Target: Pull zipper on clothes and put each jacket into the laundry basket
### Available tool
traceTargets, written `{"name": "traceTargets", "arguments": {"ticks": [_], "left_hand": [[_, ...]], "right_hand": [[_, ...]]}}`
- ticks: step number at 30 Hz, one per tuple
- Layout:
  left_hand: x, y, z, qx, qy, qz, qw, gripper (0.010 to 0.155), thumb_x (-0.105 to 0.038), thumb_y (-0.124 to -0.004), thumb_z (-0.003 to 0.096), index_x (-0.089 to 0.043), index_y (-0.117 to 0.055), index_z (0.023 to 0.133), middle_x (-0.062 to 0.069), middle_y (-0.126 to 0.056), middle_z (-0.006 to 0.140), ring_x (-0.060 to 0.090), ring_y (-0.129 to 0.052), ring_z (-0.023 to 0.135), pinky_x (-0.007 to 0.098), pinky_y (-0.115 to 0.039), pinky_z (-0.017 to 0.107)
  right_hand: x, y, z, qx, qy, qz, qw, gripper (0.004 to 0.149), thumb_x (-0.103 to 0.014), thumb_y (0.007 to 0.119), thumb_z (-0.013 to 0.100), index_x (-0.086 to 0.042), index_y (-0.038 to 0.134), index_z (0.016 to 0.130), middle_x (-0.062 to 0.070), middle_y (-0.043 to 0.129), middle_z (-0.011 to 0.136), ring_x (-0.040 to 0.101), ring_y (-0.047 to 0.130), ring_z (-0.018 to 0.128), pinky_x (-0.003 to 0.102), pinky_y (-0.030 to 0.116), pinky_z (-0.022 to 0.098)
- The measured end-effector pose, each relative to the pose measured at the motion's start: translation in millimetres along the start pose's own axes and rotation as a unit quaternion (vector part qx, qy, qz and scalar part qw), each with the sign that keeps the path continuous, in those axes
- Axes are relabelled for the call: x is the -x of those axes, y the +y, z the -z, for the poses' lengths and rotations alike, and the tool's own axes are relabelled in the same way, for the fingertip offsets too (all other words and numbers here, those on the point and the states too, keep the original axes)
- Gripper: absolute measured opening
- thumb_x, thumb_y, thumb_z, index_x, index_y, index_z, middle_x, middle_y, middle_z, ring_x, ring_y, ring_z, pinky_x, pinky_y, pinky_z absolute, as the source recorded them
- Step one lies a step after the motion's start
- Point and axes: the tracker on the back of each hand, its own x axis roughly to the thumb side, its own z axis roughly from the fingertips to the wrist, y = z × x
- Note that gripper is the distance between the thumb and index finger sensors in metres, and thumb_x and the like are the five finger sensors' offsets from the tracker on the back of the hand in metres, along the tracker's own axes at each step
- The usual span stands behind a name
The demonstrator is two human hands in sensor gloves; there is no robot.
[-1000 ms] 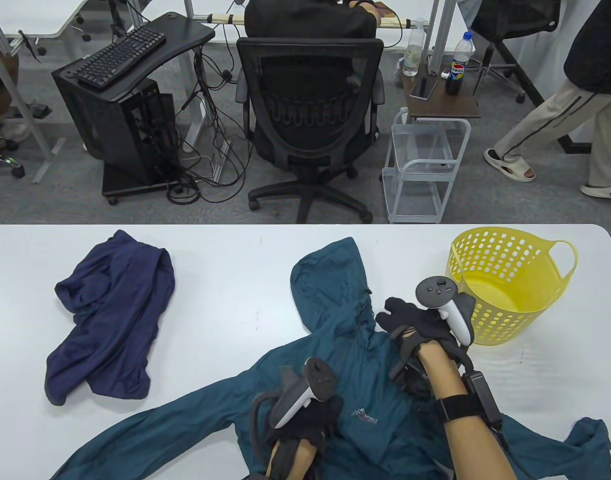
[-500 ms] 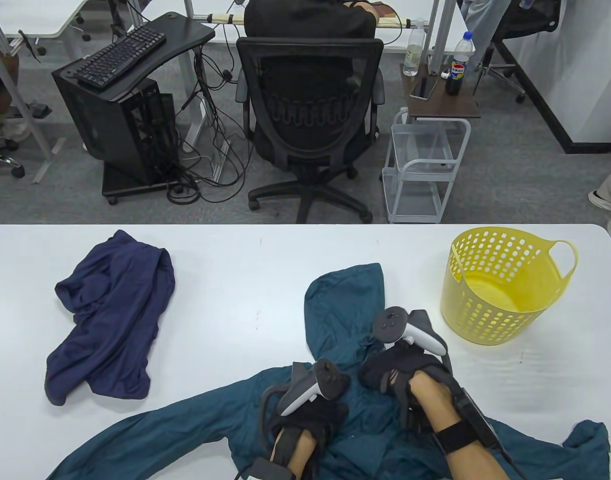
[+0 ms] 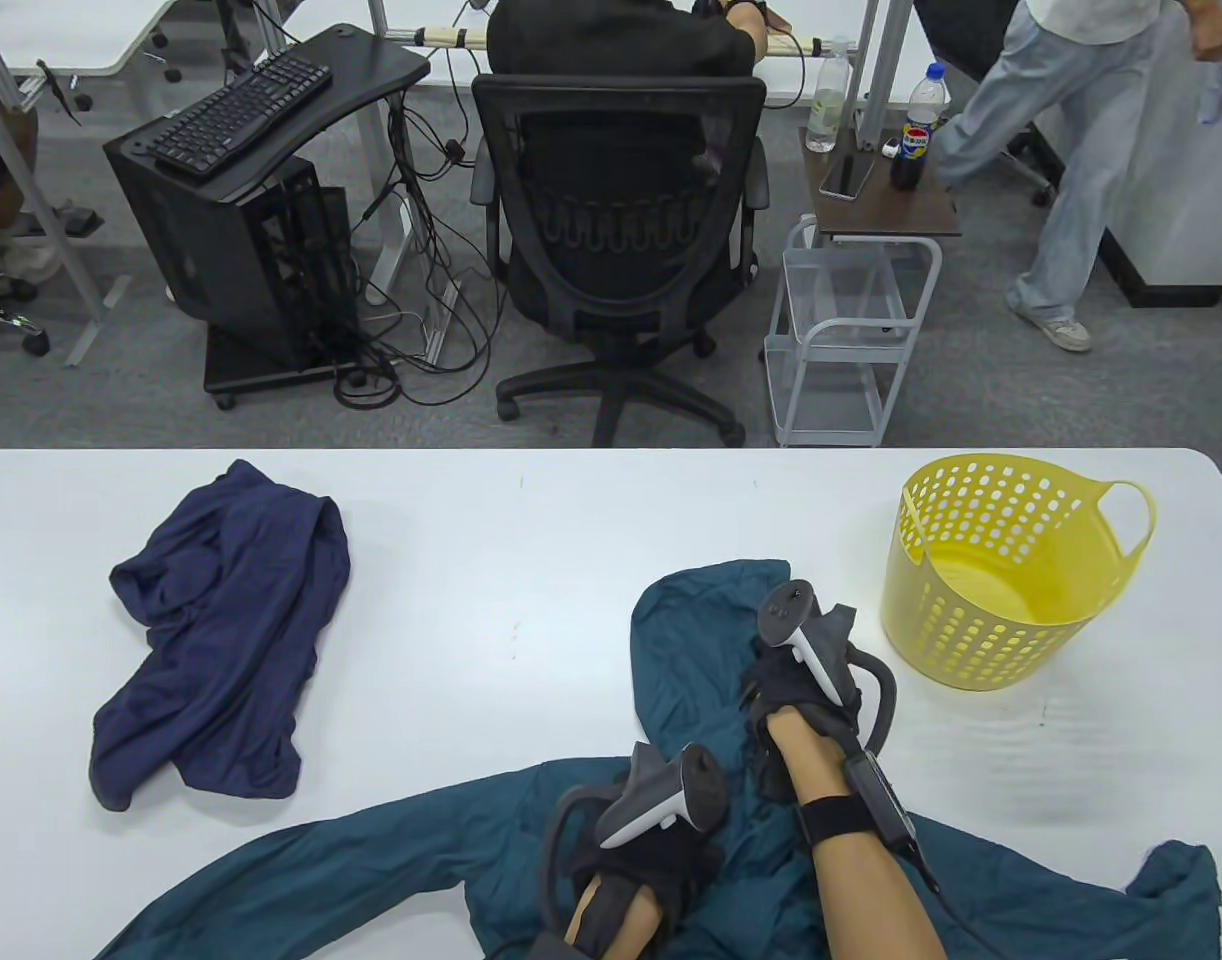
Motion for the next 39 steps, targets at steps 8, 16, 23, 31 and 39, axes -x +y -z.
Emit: {"name": "traceTargets", "arguments": {"ticks": [8,16,23,31,39], "left_hand": [[15,18,-11,-0.104,0.015,-0.069,0.992,0.069,-0.065,-0.06,0.0403,-0.055,-0.035,0.103,-0.008,-0.023,0.121,0.035,-0.027,0.109,0.061,-0.041,0.073],[30,26,-17,-0.148,0.043,-0.106,0.982,0.069,-0.065,-0.06,0.0403,-0.054,-0.036,0.104,-0.007,-0.026,0.121,0.035,-0.028,0.108,0.062,-0.041,0.073],[47,22,-9,-0.112,0.066,-0.117,0.985,0.066,-0.064,-0.06,0.0412,-0.054,-0.042,0.103,-0.01,-0.028,0.121,0.035,-0.024,0.108,0.062,-0.038,0.073],[52,23,2,-0.109,0.09,-0.106,0.984,0.065,-0.063,-0.061,0.0414,-0.054,-0.044,0.103,-0.014,-0.029,0.121,0.033,-0.02,0.109,0.063,-0.032,0.074],[70,17,16,0.0,0.094,-0.087,0.992,0.065,-0.059,-0.065,0.0434,-0.058,-0.038,0.103,-0.014,-0.024,0.121,0.031,-0.015,0.109,0.063,-0.025,0.075]], "right_hand": [[12,-82,-23,0.151,-0.028,0.194,0.969,0.037,-0.048,0.095,0.044,-0.036,0.094,0.079,-0.011,0.103,0.064,0.019,0.101,0.056,0.042,0.082,0.048],[-59,-93,-52,0.03,-0.222,0.213,0.951,0.063,-0.056,0.07,0.053,-0.029,0.061,0.109,0.0,0.077,0.112,0.038,0.082,0.09,0.056,0.07,0.062],[-57,-71,-44,-0.03,-0.203,0.286,0.936,0.059,-0.05,0.066,0.055,-0.027,0.061,0.109,0.005,0.068,0.115,0.042,0.074,0.094,0.058,0.066,0.063],[6,-56,-61,-0.031,-0.168,0.098,0.98,0.048,-0.042,0.078,0.053,-0.027,0.078,0.099,0.004,0.085,0.103,0.041,0.08,0.088,0.054,0.069,0.06],[56,11,-91,-0.193,-0.163,-0.088,0.964,0.074,-0.055,0.083,0.05,-0.032,0.051,0.112,0.001,0.039,0.124,0.048,0.046,0.106,0.065,0.051,0.071]]}}
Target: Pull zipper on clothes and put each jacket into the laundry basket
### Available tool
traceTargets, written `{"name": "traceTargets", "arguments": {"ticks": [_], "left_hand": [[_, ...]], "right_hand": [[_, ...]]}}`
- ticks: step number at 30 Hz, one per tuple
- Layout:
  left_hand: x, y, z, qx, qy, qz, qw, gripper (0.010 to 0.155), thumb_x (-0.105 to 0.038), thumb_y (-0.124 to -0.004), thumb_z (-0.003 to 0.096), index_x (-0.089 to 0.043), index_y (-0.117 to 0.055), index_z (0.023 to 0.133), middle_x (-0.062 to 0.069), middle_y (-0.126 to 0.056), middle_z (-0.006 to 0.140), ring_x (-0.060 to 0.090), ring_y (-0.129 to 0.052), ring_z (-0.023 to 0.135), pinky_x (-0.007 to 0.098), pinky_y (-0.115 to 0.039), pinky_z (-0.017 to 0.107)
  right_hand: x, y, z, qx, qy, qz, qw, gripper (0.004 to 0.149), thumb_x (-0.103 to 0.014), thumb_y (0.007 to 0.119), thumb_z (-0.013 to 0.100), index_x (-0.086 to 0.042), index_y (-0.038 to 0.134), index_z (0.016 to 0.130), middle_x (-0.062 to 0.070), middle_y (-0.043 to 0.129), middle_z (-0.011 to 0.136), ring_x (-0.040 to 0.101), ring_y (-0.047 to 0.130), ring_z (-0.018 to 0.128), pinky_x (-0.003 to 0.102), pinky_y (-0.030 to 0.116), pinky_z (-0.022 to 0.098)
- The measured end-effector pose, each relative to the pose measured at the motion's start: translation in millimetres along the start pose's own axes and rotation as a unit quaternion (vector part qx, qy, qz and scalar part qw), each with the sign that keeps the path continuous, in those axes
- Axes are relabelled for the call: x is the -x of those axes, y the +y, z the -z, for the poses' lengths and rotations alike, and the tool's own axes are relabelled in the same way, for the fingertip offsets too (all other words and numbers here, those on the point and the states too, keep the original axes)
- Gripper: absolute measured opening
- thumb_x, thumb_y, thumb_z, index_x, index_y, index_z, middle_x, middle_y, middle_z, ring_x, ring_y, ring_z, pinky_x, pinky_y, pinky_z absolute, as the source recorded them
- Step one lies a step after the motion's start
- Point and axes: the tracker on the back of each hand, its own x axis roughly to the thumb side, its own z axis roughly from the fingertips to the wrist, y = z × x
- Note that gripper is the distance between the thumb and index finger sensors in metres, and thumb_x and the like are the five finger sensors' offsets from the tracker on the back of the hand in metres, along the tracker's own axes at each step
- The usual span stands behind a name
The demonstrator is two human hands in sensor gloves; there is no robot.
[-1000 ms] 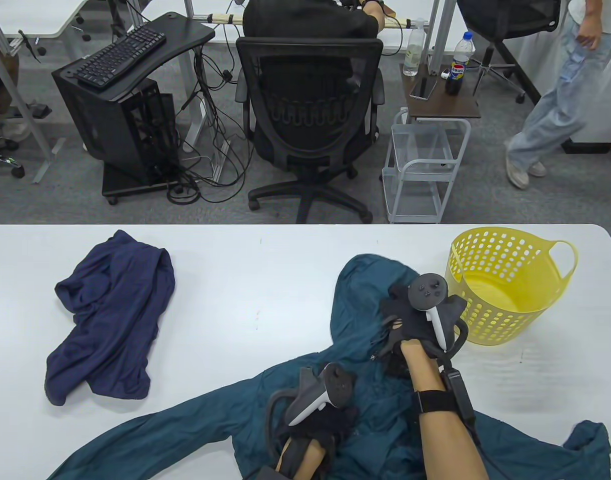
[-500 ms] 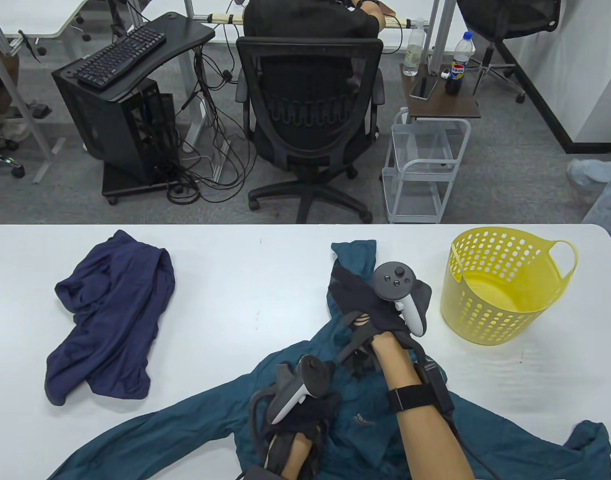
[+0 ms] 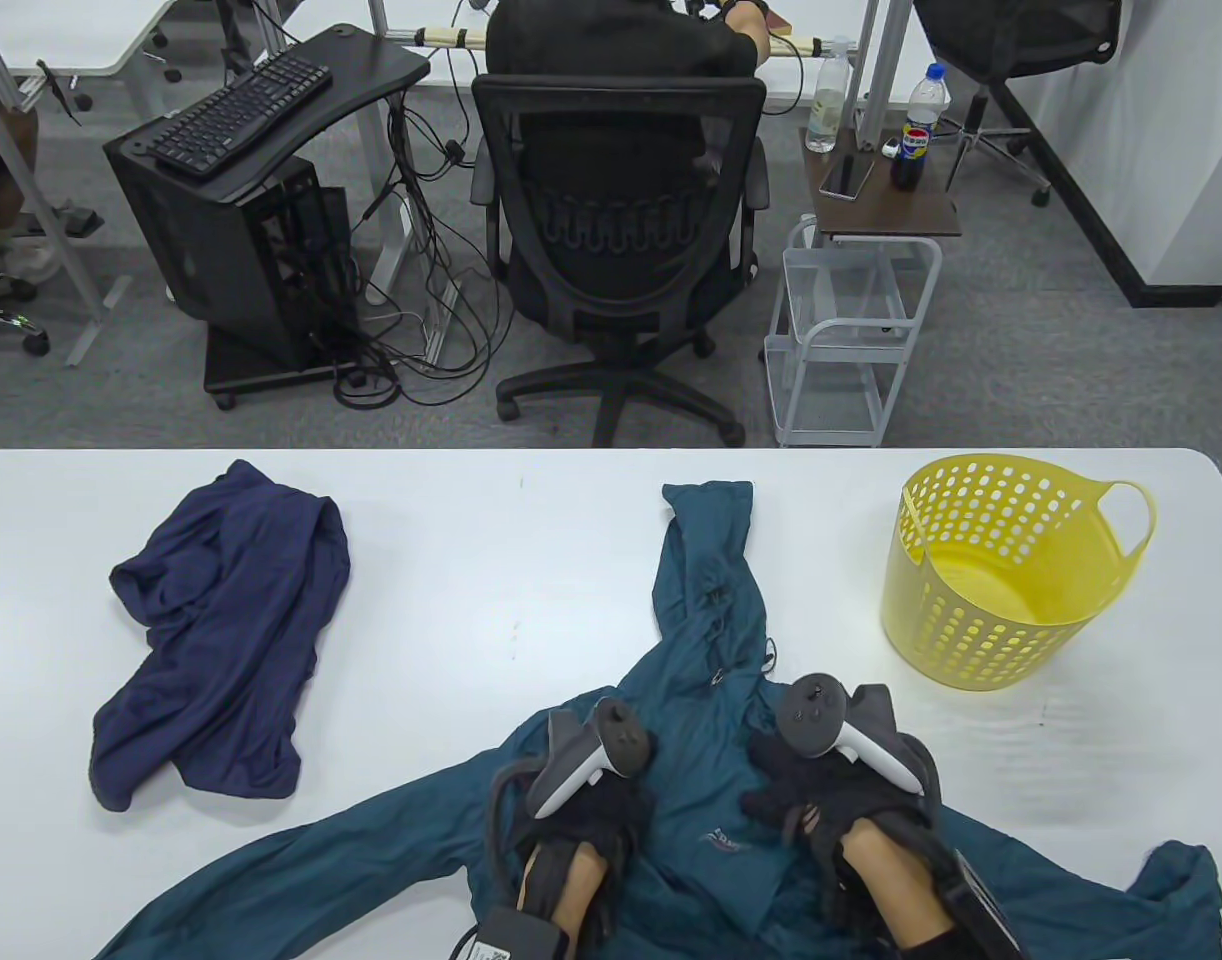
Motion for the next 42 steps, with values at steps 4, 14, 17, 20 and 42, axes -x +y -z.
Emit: {"name": "traceTargets", "arguments": {"ticks": [4,14,17,20,42], "left_hand": [[16,0,9,-0.013,0.038,-0.025,0.999,0.07,-0.066,-0.065,0.0413,-0.058,-0.033,0.103,-0.016,-0.015,0.12,0.03,-0.012,0.109,0.06,-0.023,0.076],[12,16,-12,-0.131,0.019,-0.05,0.99,0.07,-0.066,-0.061,0.0388,-0.052,-0.04,0.104,-0.006,-0.035,0.121,0.033,-0.029,0.109,0.062,-0.034,0.073],[11,29,-37,-0.17,0.006,-0.045,0.984,0.069,-0.065,-0.063,0.0394,-0.048,-0.048,0.104,-0.001,-0.054,0.115,0.033,-0.047,0.103,0.061,-0.043,0.072],[11,32,-56,-0.154,-0.014,-0.047,0.987,0.063,-0.062,-0.067,0.0396,-0.035,-0.069,0.097,0.001,-0.083,0.094,0.033,-0.075,0.087,0.06,-0.058,0.067],[13,-2,8,-0.002,-0.057,0.03,0.998,0.095,-0.054,-0.09,0.0278,-0.059,-0.027,0.098,-0.018,-0.013,0.117,0.015,-0.005,0.107,0.06,-0.01,0.072]], "right_hand": [[15,5,16,0.091,0.04,-0.018,0.995,0.064,-0.044,0.08,0.053,-0.043,0.049,0.109,-0.008,0.037,0.124,0.035,0.04,0.112,0.066,0.042,0.074],[16,-20,-18,0.253,-0.026,0.021,0.967,0.055,-0.044,0.078,0.05,-0.034,0.069,0.104,-0.005,0.062,0.118,0.039,0.057,0.107,0.063,0.052,0.071],[18,-20,-42,0.262,-0.078,0.061,0.96,0.048,-0.041,0.081,0.05,-0.03,0.081,0.097,-0.002,0.077,0.111,0.042,0.068,0.1,0.062,0.058,0.069],[11,-11,-51,0.212,-0.147,0.07,0.964,0.047,-0.045,0.084,0.049,-0.032,0.084,0.094,-0.002,0.084,0.106,0.036,0.081,0.09,0.059,0.063,0.066],[59,0,12,0.113,0.051,0.009,0.992,0.059,-0.035,0.072,0.053,-0.043,0.047,0.107,-0.011,0.034,0.121,0.029,0.033,0.112,0.065,0.039,0.075]]}}
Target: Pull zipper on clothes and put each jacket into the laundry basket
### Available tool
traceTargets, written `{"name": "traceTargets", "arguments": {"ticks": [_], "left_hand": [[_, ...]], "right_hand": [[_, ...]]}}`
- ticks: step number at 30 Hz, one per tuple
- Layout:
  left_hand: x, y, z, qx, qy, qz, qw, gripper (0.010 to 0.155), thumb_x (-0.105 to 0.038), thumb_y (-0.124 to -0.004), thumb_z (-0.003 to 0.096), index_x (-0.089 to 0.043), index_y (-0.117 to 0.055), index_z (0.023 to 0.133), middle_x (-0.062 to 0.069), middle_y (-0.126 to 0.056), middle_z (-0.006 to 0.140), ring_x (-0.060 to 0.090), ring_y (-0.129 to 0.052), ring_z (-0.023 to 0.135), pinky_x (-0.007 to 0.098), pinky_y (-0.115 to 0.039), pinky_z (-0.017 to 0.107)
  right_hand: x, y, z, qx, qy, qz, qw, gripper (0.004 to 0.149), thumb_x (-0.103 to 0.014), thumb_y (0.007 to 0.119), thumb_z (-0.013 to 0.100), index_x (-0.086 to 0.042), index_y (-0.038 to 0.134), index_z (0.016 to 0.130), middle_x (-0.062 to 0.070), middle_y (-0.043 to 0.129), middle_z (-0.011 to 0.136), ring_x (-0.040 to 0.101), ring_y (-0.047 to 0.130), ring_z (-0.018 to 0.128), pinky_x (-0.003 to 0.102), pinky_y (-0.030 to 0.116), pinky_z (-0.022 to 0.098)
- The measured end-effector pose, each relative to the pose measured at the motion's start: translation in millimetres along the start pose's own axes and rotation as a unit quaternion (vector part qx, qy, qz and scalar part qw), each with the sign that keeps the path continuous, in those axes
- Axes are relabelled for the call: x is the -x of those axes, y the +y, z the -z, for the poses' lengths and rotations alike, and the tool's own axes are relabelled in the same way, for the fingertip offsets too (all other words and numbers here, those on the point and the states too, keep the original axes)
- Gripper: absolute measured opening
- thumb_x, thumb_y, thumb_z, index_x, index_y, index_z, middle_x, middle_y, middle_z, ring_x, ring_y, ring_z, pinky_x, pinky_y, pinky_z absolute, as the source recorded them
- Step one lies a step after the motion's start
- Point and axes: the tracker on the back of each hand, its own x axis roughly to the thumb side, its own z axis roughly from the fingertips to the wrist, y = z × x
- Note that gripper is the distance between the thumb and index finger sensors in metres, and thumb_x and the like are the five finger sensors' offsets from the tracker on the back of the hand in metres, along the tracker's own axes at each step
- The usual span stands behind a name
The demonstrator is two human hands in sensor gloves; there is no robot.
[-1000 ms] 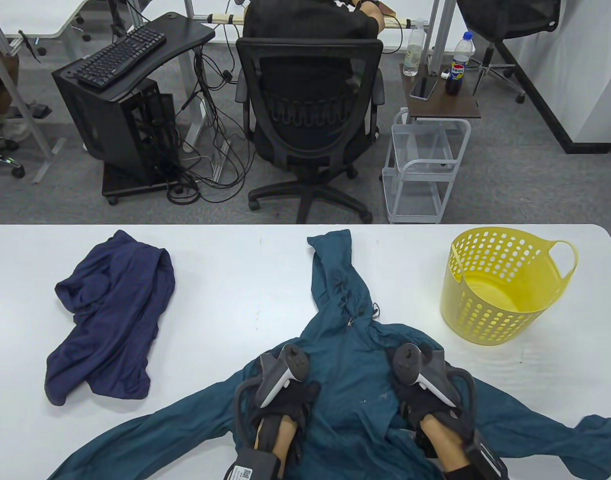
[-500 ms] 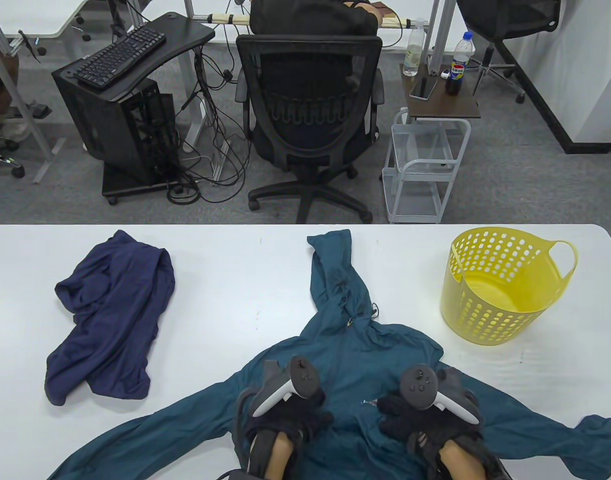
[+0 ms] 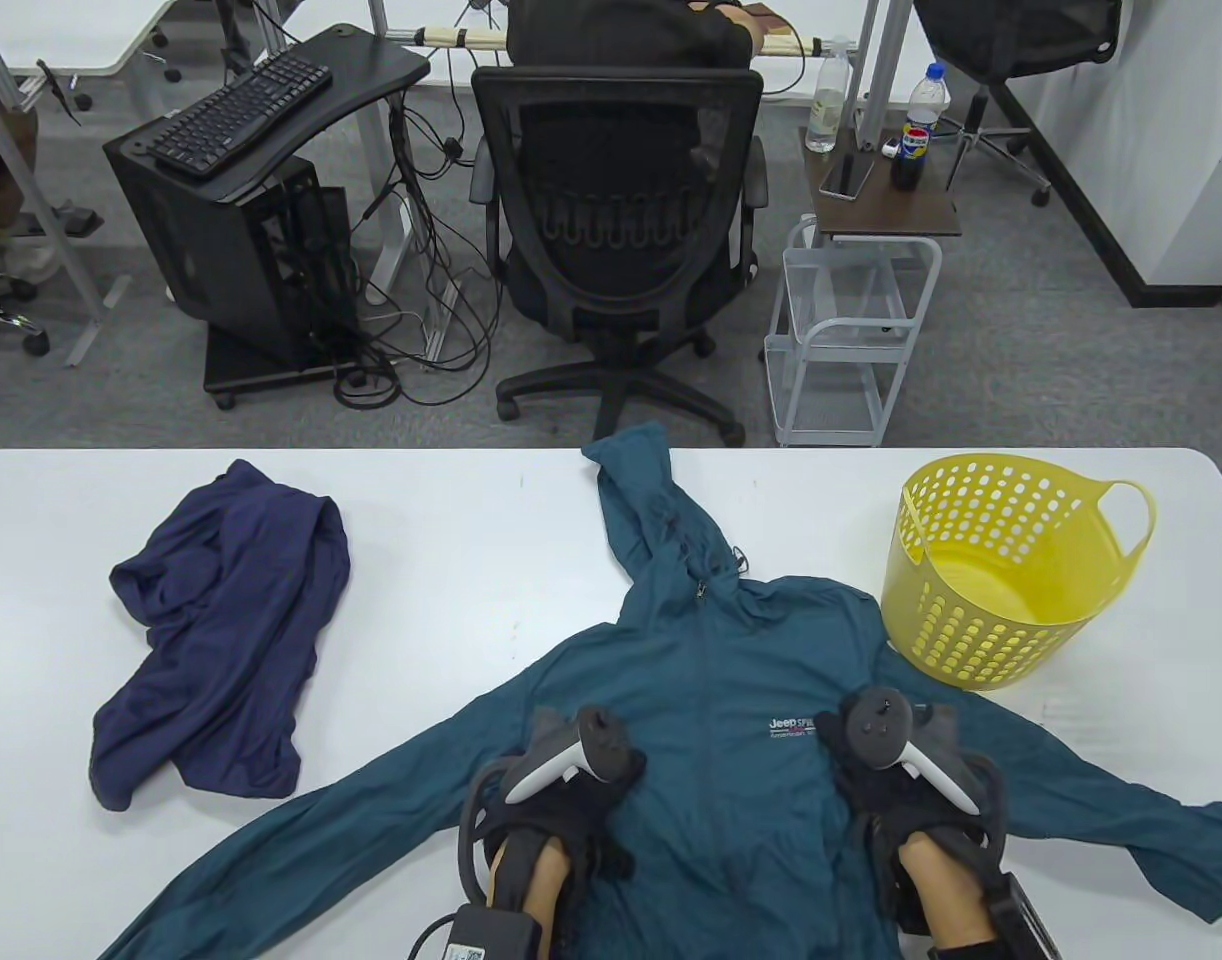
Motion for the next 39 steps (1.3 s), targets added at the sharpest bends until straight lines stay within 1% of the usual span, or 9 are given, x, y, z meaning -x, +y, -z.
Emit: {"name": "traceTargets", "arguments": {"ticks": [4,9,14,17,22,29,33,36,39], "left_hand": [[-4,11,-6,-0.173,0.066,0.063,0.981,0.082,-0.059,-0.08,0.0324,-0.057,-0.034,0.099,-0.015,-0.031,0.12,0.021,-0.026,0.111,0.062,-0.031,0.076],[-15,31,-36,-0.188,0.082,0.075,0.976,0.073,-0.059,-0.077,0.0343,-0.052,-0.047,0.1,-0.007,-0.046,0.113,0.024,-0.049,0.1,0.057,-0.045,0.073],[-24,32,-73,-0.087,0.042,0.032,0.995,0.053,-0.055,-0.081,0.0359,-0.033,-0.085,0.084,-0.001,-0.096,0.079,0.027,-0.092,0.065,0.054,-0.072,0.057],[-29,16,-62,-0.003,0.033,0.042,0.999,0.059,-0.057,-0.083,0.032,-0.036,-0.087,0.087,0.001,-0.093,0.094,0.028,-0.097,0.07,0.056,-0.074,0.056],[-28,1,-41,0.035,0.057,0.073,0.995,0.084,-0.06,-0.086,0.0262,-0.044,-0.054,0.102,-0.004,-0.037,0.119,0.032,-0.059,0.101,0.063,-0.052,0.069],[3,-8,-13,0.098,0.058,0.012,0.993,0.102,-0.065,-0.088,0.0183,-0.058,-0.021,0.094,-0.014,0.001,0.109,0.023,-0.003,0.103,0.062,-0.019,0.072],[12,-7,-2,0.102,0.043,-0.003,0.994,0.105,-0.058,-0.09,0.0201,-0.061,-0.013,0.092,-0.018,0.01,0.106,0.019,0.008,0.1,0.06,-0.008,0.07],[17,1,3,0.024,0.046,-0.012,0.999,0.098,-0.056,-0.085,0.0226,-0.059,-0.019,0.095,-0.015,0.0,0.112,0.018,0.003,0.103,0.059,-0.011,0.072],[21,11,-2,-0.132,0.102,0.004,0.986,0.085,-0.057,-0.078,0.0283,-0.057,-0.03,0.099,-0.012,-0.019,0.118,0.018,-0.015,0.108,0.06,-0.025,0.076]], "right_hand": [[-8,-16,-27,0.042,-0.041,0.023,0.998,0.064,-0.045,0.08,0.05,-0.036,0.055,0.108,-0.006,0.044,0.122,0.033,0.042,0.112,0.065,0.044,0.073],[-33,-24,-63,0.025,-0.143,0.025,0.989,0.068,-0.05,0.085,0.047,-0.031,0.062,0.108,0.001,0.055,0.119,0.038,0.056,0.104,0.061,0.052,0.071],[-53,-3,-68,-0.089,-0.176,-0.012,0.98,0.081,-0.048,0.093,0.041,-0.028,0.054,0.109,0.004,0.049,0.118,0.039,0.065,0.097,0.06,0.057,0.069],[-53,12,-58,-0.114,-0.147,-0.048,0.981,0.086,-0.048,0.096,0.038,-0.028,0.052,0.109,0.004,0.045,0.119,0.04,0.061,0.1,0.061,0.056,0.069],[-42,18,-41,-0.119,-0.111,-0.047,0.986,0.086,-0.046,0.093,0.04,-0.033,0.042,0.109,-0.003,0.027,0.12,0.034,0.036,0.108,0.061,0.048,0.072],[-23,19,-26,-0.156,-0.115,-0.007,0.981,0.097,-0.052,0.096,0.034,-0.038,0.033,0.107,-0.01,0.015,0.118,0.028,0.015,0.109,0.063,0.035,0.074],[-15,19,-20,-0.172,-0.129,0.024,0.976,0.101,-0.051,0.098,0.032,-0.038,0.03,0.107,-0.009,0.011,0.117,0.029,0.008,0.107,0.064,0.025,0.073],[-12,21,-16,-0.166,-0.123,0.014,0.978,0.102,-0.043,0.098,0.035,-0.039,0.026,0.106,-0.009,0.007,0.116,0.032,0.002,0.105,0.065,0.021,0.073],[-9,16,-13,-0.124,-0.095,-0.004,0.988,0.097,-0.041,0.091,0.038,-0.038,0.022,0.106,-0.009,0.004,0.117,0.034,0.002,0.106,0.065,0.024,0.075]]}}
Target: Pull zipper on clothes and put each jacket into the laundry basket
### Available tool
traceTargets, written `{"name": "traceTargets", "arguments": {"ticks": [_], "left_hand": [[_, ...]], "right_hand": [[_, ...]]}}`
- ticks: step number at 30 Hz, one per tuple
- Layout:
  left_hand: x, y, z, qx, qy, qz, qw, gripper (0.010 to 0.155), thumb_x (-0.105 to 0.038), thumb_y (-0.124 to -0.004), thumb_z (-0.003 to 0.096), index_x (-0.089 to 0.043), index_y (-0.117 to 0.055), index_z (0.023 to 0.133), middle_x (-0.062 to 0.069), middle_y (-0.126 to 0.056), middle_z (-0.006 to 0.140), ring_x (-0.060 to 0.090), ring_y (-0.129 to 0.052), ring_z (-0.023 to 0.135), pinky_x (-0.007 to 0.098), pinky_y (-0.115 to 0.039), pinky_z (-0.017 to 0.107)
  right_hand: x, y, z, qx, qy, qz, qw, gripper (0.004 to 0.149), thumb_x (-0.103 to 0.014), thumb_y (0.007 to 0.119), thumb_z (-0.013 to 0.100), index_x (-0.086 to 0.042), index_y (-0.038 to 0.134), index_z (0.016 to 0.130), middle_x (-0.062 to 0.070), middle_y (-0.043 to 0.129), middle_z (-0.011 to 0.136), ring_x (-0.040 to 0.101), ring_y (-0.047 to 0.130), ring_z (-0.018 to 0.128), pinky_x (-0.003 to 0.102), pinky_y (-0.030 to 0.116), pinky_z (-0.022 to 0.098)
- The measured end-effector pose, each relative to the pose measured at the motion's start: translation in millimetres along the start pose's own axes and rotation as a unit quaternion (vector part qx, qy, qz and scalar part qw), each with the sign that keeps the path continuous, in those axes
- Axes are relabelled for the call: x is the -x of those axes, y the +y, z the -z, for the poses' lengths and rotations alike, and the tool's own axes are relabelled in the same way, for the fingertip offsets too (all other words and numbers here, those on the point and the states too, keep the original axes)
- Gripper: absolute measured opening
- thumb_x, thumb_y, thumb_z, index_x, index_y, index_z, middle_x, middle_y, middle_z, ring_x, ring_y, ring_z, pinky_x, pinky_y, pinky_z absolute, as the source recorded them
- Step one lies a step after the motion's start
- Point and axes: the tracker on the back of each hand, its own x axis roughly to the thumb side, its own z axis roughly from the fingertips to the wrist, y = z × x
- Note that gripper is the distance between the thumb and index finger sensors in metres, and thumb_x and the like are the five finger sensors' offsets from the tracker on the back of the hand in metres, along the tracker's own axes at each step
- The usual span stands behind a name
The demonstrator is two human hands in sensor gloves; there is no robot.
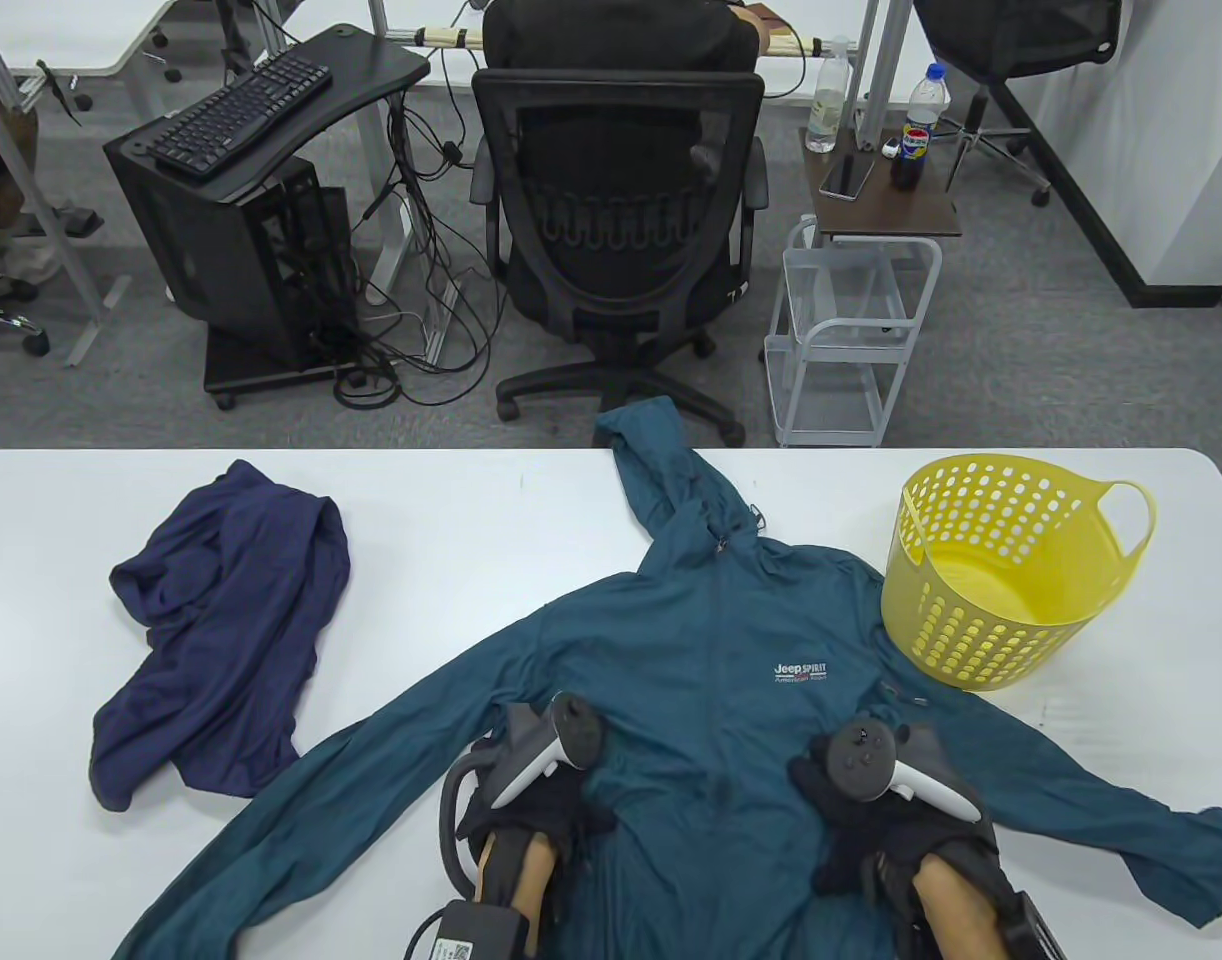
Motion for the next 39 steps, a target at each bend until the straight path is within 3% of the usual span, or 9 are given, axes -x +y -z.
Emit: {"name": "traceTargets", "arguments": {"ticks": [4,9,12,15,19,27,30,34,39], "left_hand": [[0,5,-4,-0.041,0.022,0.045,0.998,0.079,-0.057,-0.075,0.0325,-0.056,-0.034,0.1,-0.011,-0.026,0.119,0.022,-0.026,0.11,0.06,-0.036,0.076],[-17,30,-33,-0.047,-0.023,0.05,0.997,0.069,-0.056,-0.078,0.0332,-0.046,-0.055,0.098,-0.007,-0.055,0.109,0.025,-0.055,0.098,0.055,-0.051,0.071],[-32,35,-55,0.04,-0.073,0.05,0.995,0.056,-0.055,-0.08,0.0338,-0.037,-0.079,0.087,-0.004,-0.084,0.091,0.025,-0.084,0.079,0.052,-0.068,0.062],[-43,18,-64,0.146,-0.103,0.058,0.982,0.055,-0.054,-0.083,0.0319,-0.037,-0.091,0.083,-0.004,-0.092,0.097,0.028,-0.088,0.085,0.056,-0.068,0.063],[-44,13,-61,0.154,-0.104,0.066,0.98,0.059,-0.053,-0.086,0.0289,-0.04,-0.088,0.086,-0.007,-0.082,0.102,0.027,-0.07,0.1,0.06,-0.061,0.066],[-17,-3,-33,0.202,-0.093,-0.012,0.975,0.078,-0.063,-0.076,0.0316,-0.051,-0.042,0.1,-0.021,-0.031,0.115,0.022,-0.019,0.107,0.06,-0.034,0.073],[-18,-17,-19,0.213,-0.064,-0.009,0.975,0.081,-0.063,-0.073,0.0343,-0.057,-0.023,0.098,-0.025,-0.003,0.111,0.02,0.003,0.104,0.059,-0.017,0.074],[-23,-20,-15,0.189,-0.041,0.001,0.981,0.082,-0.065,-0.069,0.0349,-0.059,-0.014,0.096,-0.025,0.004,0.11,0.02,0.007,0.103,0.06,-0.012,0.074],[-20,-19,-16,0.165,-0.033,0.008,0.986,0.081,-0.067,-0.068,0.0348,-0.058,-0.017,0.097,-0.024,0.0,0.112,0.022,0.002,0.105,0.059,-0.016,0.075]], "right_hand": [[5,-9,-1,0.138,0.058,-0.032,0.988,0.084,-0.04,0.086,0.043,-0.037,0.033,0.108,-0.009,0.019,0.12,0.035,0.016,0.11,0.063,0.034,0.075],[-6,-15,-16,0.206,0.055,-0.069,0.974,0.076,-0.041,0.09,0.043,-0.032,0.051,0.107,-0.005,0.038,0.121,0.036,0.039,0.11,0.062,0.045,0.074],[-25,-21,-35,0.226,-0.011,-0.053,0.973,0.069,-0.046,0.093,0.04,-0.03,0.068,0.103,-0.001,0.057,0.116,0.036,0.056,0.104,0.059,0.054,0.072],[-52,-14,-46,0.162,-0.1,-0.045,0.981,0.06,-0.05,0.094,0.04,-0.03,0.081,0.095,-0.001,0.077,0.106,0.033,0.079,0.091,0.055,0.064,0.067],[-74,14,-36,0.021,-0.125,-0.069,0.989,0.066,-0.057,0.089,0.041,-0.031,0.074,0.1,0.001,0.068,0.112,0.034,0.074,0.091,0.054,0.064,0.067],[-45,16,-16,0.019,-0.054,-0.053,0.997,0.077,-0.057,0.077,0.048,-0.035,0.039,0.111,-0.004,0.022,0.122,0.04,0.023,0.109,0.064,0.04,0.074],[-46,7,-21,0.119,-0.06,-0.032,0.991,0.072,-0.051,0.081,0.046,-0.029,0.053,0.109,0.003,0.037,0.121,0.047,0.034,0.106,0.066,0.044,0.072],[-77,1,-48,0.183,-0.164,-0.027,0.969,0.069,-0.051,0.084,0.045,-0.027,0.063,0.106,0.003,0.051,0.119,0.04,0.049,0.106,0.065,0.049,0.071],[-128,34,-62,0.114,-0.238,-0.096,0.96,0.075,-0.061,0.084,0.042,-0.029,0.064,0.106,0.002,0.057,0.118,0.043,0.057,0.103,0.063,0.052,0.071]]}}
